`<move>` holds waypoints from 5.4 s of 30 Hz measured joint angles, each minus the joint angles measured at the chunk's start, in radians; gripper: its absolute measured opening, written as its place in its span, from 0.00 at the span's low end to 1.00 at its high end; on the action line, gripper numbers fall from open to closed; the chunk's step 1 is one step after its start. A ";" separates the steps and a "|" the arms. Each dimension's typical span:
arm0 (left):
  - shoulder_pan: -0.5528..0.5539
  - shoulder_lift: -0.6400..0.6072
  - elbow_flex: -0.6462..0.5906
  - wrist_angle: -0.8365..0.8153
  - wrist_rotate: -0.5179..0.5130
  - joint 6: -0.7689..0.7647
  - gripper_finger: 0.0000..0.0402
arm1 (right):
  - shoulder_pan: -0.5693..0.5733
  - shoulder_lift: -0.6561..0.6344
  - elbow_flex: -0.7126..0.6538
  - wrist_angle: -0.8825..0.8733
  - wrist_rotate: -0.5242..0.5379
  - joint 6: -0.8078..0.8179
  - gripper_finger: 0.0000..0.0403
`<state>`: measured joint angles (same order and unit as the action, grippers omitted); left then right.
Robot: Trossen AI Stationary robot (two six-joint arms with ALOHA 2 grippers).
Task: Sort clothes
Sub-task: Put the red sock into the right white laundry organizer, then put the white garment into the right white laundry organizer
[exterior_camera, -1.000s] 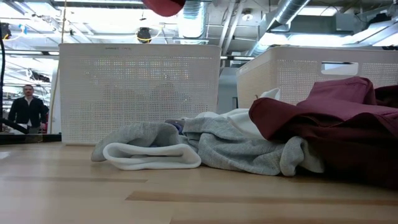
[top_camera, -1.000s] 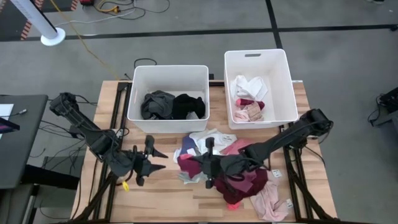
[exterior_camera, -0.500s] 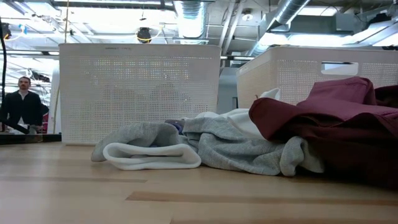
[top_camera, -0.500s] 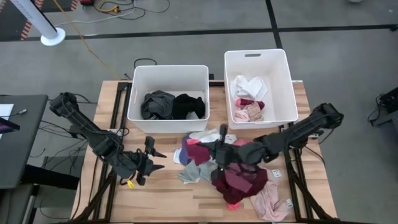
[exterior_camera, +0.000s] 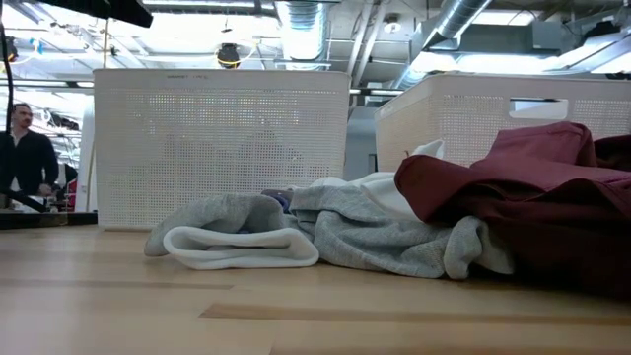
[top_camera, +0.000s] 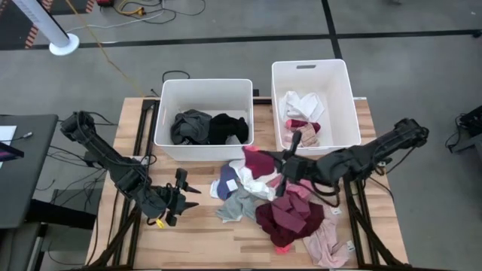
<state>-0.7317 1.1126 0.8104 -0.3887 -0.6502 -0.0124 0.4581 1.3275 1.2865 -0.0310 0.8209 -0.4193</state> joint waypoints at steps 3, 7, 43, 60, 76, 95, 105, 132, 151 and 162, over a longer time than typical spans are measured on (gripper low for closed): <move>-0.005 0.000 0.000 -0.001 0.000 -0.009 0.46 | 0.000 -0.025 0.000 -0.027 0.015 0.004 0.00; -0.005 0.000 0.000 -0.001 0.000 -0.019 0.46 | 0.000 -0.053 0.000 -0.069 0.033 0.027 0.00; -0.005 0.000 0.001 -0.002 0.015 -0.041 0.46 | -0.125 -0.245 0.000 -0.603 0.124 0.365 0.00; -0.005 0.000 0.001 -0.002 0.016 -0.049 0.46 | -0.326 -0.290 0.001 -0.940 0.109 0.612 0.00; -0.004 0.000 0.002 -0.002 0.016 -0.062 0.46 | -0.828 -0.270 0.001 -1.040 -0.131 0.559 0.00; -0.004 0.000 0.002 -0.003 0.016 -0.064 0.46 | -1.234 0.121 0.000 -1.007 -0.278 0.445 0.00; -0.004 0.000 0.002 -0.012 0.017 -0.075 0.46 | -1.293 0.218 0.000 -1.005 -0.291 0.445 0.01; -0.004 0.000 0.002 -0.003 0.017 -0.097 0.46 | -1.232 0.060 0.000 -1.053 -0.300 0.491 0.55; -0.004 0.000 0.002 0.007 0.017 -0.143 0.46 | -0.453 -0.307 0.000 -1.046 -0.330 0.786 0.53; -0.004 0.001 0.002 0.006 0.017 -0.153 0.46 | 0.022 -0.260 0.000 -0.925 -0.286 0.837 0.52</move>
<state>-0.7361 1.1133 0.8120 -0.3824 -0.6334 -0.1658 0.4805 1.0674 1.2869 -0.9556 0.5348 0.4173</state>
